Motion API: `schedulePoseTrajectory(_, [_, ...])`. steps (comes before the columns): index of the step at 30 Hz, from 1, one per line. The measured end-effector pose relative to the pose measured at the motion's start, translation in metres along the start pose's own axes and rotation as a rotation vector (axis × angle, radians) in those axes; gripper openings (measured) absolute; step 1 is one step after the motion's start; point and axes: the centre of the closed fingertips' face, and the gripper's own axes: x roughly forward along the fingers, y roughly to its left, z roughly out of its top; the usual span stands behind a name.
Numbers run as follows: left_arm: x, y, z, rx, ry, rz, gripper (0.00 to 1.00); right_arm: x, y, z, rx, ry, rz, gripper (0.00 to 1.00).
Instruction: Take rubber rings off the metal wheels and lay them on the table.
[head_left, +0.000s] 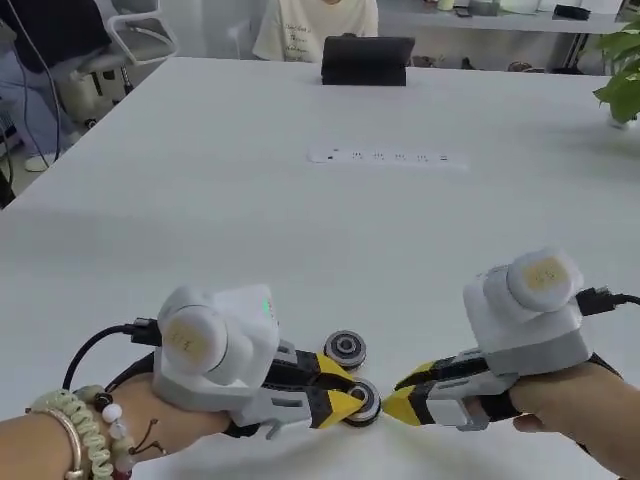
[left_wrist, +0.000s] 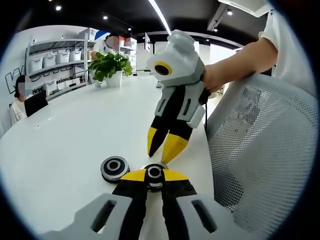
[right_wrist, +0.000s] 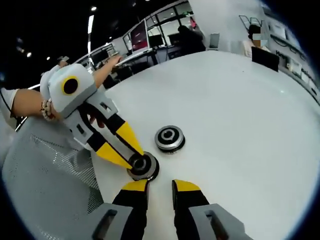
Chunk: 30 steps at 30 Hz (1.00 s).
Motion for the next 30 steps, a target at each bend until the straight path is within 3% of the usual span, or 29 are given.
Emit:
schedulePoseTrajectory(4, [0.000, 0.000, 0.000, -0.001, -0.001, -0.001, 0.05, 0.002, 0.010, 0.001, -0.039, 0.001, 0.032, 0.24])
schedulePoseTrajectory(8, [0.000, 0.000, 0.000, 0.000, 0.000, -0.001, 0.05, 0.004, 0.011, 0.003, -0.132, -0.001, 0.002, 0.25])
schedulePoseTrajectory(18, [-0.001, 0.001, 0.000, 0.002, 0.000, 0.000, 0.05, 0.007, 0.018, 0.005, -0.194, -0.016, 0.015, 0.23])
schedulePoseTrajectory(23, [-0.001, 0.001, 0.001, 0.001, 0.000, 0.001, 0.05, 0.007, 0.020, 0.012, -0.173, -0.051, 0.034, 0.26])
schedulePoseTrajectory(30, [0.000, 0.001, 0.001, 0.001, 0.000, 0.001, 0.05, 0.010, 0.020, 0.007, -0.225, -0.017, 0.021, 0.22])
